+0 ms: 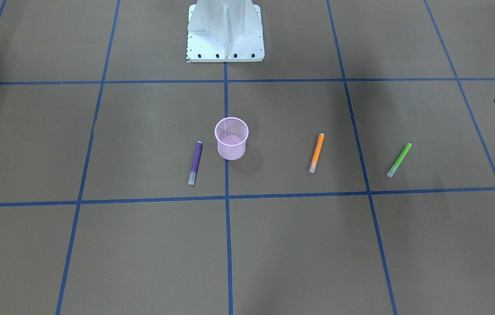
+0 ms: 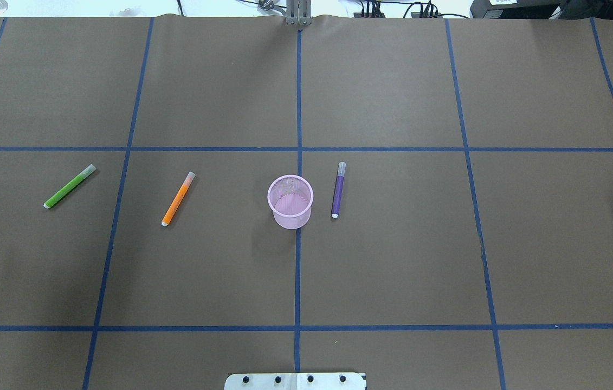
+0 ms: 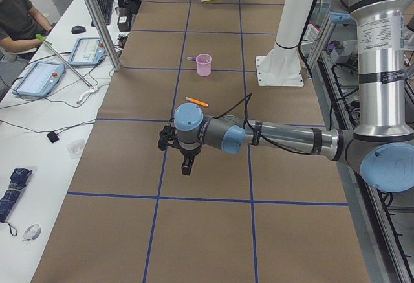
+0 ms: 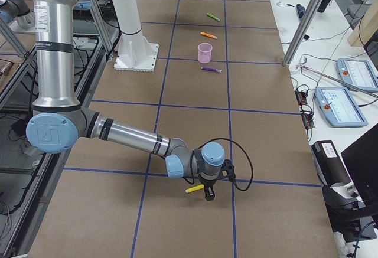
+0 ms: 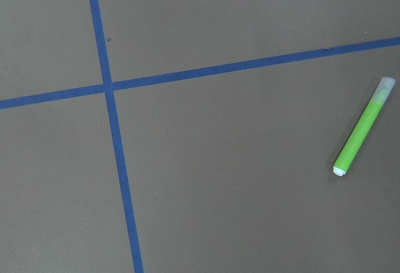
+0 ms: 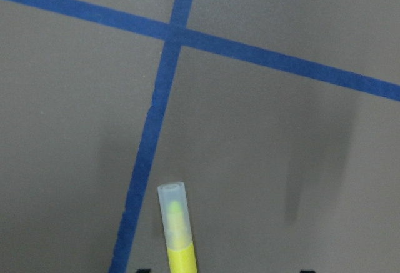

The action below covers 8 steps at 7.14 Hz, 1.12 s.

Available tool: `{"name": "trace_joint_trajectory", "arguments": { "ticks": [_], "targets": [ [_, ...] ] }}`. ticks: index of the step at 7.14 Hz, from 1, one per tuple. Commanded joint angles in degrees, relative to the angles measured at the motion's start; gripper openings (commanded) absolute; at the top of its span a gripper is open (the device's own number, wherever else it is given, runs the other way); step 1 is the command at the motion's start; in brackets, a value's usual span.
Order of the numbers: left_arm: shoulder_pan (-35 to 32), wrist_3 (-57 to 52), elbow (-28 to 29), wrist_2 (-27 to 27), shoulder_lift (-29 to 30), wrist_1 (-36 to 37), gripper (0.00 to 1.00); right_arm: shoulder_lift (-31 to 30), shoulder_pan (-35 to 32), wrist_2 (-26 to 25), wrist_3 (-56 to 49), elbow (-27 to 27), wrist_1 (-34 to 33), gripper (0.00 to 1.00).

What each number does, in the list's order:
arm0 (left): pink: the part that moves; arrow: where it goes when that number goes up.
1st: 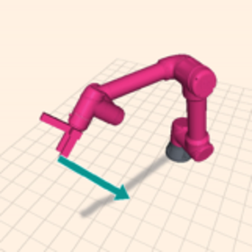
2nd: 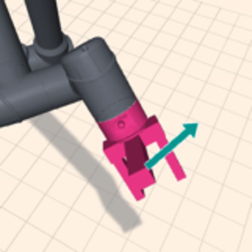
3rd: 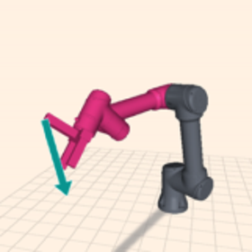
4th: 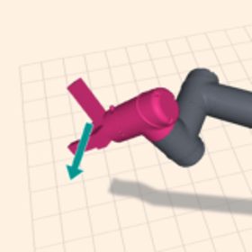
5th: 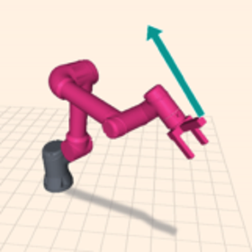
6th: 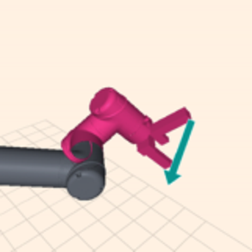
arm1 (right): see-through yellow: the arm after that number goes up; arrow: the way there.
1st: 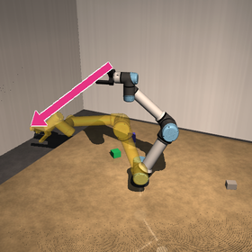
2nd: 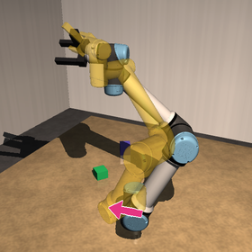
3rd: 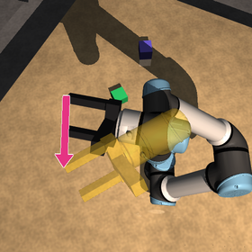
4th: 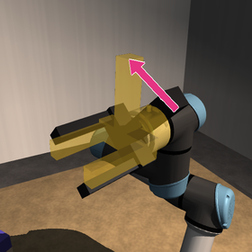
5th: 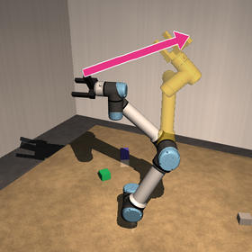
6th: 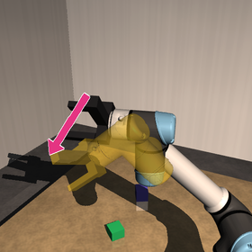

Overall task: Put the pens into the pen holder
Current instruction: 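Lower the right gripper onto the yellow highlighter and close on it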

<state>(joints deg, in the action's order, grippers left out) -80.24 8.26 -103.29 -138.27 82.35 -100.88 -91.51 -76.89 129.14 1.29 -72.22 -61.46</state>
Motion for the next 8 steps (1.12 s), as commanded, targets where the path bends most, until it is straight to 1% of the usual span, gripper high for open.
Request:
{"name": "trace_joint_trajectory", "arguments": {
  "ticks": [1, 2, 4, 5, 6, 8],
  "targets": [
    [0.0, 0.1, -0.1, 0.0, 0.0, 0.0, 0.99, 0.2, 0.6, 2.5, -0.1, 0.3, 0.3, 0.83],
    [0.0, 0.0, -0.1, 0.0, 0.0, 0.1, 1.0, 0.2, 0.7, 2.5, -0.1, 0.6, 0.3, 0.83],
    [0.0, 0.0, -0.1, 0.0, 0.0, 0.0, 0.99, 0.3, 1.2, 2.3, -0.6, 0.7, 0.2, 0.76],
    [0.0, -0.1, -0.2, 0.0, 0.0, 0.0, 0.99, 0.3, 1.2, 2.3, -0.3, 0.9, 0.2, 0.61],
    [0.0, -0.1, -0.2, -0.1, 0.0, 0.0, 1.0, 0.3, 1.2, 2.3, -0.6, 0.9, 0.2, 0.54],
    [0.0, -0.1, -0.4, -0.1, 0.0, 0.0, 1.0, 0.3, 1.2, 2.4, -0.6, 1.1, 0.2, 0.53]
  ]
}}
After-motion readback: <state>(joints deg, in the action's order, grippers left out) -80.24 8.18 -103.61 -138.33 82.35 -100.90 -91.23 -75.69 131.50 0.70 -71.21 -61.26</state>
